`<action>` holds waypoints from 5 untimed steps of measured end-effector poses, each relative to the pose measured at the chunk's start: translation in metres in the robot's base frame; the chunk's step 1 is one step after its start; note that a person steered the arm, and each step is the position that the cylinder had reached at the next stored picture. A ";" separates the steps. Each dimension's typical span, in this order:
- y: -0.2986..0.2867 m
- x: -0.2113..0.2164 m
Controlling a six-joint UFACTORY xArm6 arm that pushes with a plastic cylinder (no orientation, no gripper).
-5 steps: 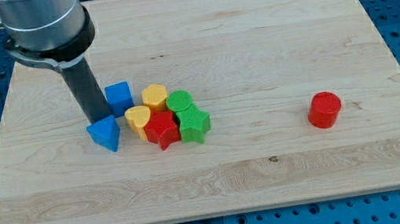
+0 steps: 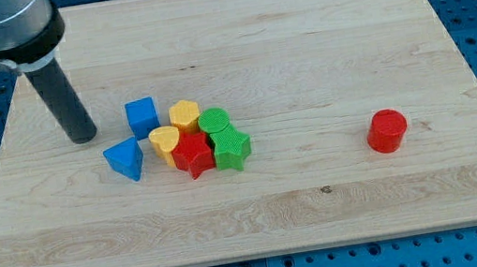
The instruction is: Move blue cube above yellow hexagon
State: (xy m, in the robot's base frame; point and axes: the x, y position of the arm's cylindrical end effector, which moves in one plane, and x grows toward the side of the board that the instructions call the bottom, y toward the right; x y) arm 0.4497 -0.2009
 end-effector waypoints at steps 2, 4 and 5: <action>-0.016 0.024; -0.013 0.070; -0.001 0.071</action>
State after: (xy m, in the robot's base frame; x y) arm 0.5208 -0.2018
